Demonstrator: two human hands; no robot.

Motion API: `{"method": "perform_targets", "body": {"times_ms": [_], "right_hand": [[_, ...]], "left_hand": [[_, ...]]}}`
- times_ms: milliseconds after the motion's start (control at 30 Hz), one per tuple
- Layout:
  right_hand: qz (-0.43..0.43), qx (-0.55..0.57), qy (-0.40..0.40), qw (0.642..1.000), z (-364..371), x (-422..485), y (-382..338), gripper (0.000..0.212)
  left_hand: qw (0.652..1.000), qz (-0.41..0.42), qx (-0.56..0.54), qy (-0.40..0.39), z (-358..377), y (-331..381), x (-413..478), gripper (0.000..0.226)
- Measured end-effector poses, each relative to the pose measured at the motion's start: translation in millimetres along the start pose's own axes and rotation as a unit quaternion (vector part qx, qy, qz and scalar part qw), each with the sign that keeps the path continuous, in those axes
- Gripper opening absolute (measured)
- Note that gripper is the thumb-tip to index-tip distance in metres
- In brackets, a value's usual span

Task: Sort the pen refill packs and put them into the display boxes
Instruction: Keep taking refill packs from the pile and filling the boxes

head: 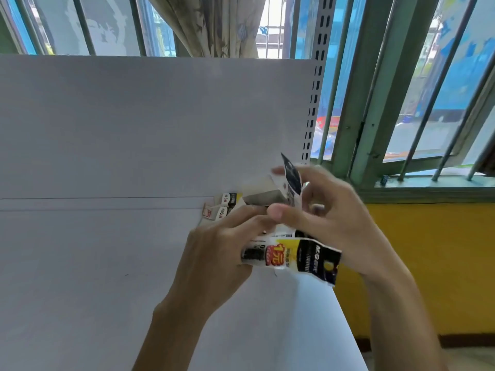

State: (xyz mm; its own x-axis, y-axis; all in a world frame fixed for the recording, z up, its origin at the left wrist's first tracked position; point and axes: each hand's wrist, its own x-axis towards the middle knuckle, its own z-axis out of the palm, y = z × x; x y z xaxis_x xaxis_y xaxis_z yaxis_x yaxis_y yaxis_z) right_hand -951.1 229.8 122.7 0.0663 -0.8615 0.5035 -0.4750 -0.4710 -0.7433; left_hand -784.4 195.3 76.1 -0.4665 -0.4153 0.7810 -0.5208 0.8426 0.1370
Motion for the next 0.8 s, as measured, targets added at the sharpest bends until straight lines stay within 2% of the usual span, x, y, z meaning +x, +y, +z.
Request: {"method": "perform_targets", "body": {"times_ms": [67,100,167,233,300,333,467,567,633,700,767,800], "right_hand": [[-0.012,0.045,0.050,0.998,1,-1,-3,0.027],[-0.007,0.031,0.046,0.998,2,1,-2,0.024],[0.022,0.015,-0.011,1.000,4,3,5,0.025],[0.026,0.073,-0.050,0.996,2,-1,10,0.033],[0.026,0.164,-0.033,0.986,1,-4,15,0.046],[0.026,0.184,-0.020,0.982,2,-6,16,0.045],[0.031,0.147,-0.005,0.989,8,-2,12,0.015],[0.063,0.129,0.004,0.990,6,0,13,0.038],[0.085,0.107,0.000,0.991,3,1,13,0.042],[0.096,0.074,-0.002,0.993,3,3,16,0.035],[0.100,0.114,-0.011,0.988,6,-1,19,0.014],[0.101,0.154,-0.019,0.983,8,-5,22,0.015]], "left_hand": [[1.000,-0.002,-0.013,0.000,1,2,2,0.044],[1.000,-0.010,-0.019,-0.001,1,3,2,0.046],[0.999,-0.026,-0.026,0.002,1,1,2,0.053],[0.999,-0.030,-0.038,0.007,0,-1,-2,0.054],[0.999,-0.023,-0.046,0.010,-2,0,-4,0.046],[0.999,-0.021,-0.040,0.009,-3,2,-4,0.041],[1.000,-0.021,-0.008,0.007,-3,7,-4,0.021],[1.000,-0.005,-0.024,0.016,-1,8,-7,0.028],[1.000,-0.002,-0.023,0.011,1,9,-7,0.034],[1.000,-0.008,-0.022,0.009,2,8,-6,0.041],[0.999,-0.027,-0.045,0.017,2,6,-7,0.040],[0.997,-0.040,-0.064,0.022,2,4,-8,0.038]]}}
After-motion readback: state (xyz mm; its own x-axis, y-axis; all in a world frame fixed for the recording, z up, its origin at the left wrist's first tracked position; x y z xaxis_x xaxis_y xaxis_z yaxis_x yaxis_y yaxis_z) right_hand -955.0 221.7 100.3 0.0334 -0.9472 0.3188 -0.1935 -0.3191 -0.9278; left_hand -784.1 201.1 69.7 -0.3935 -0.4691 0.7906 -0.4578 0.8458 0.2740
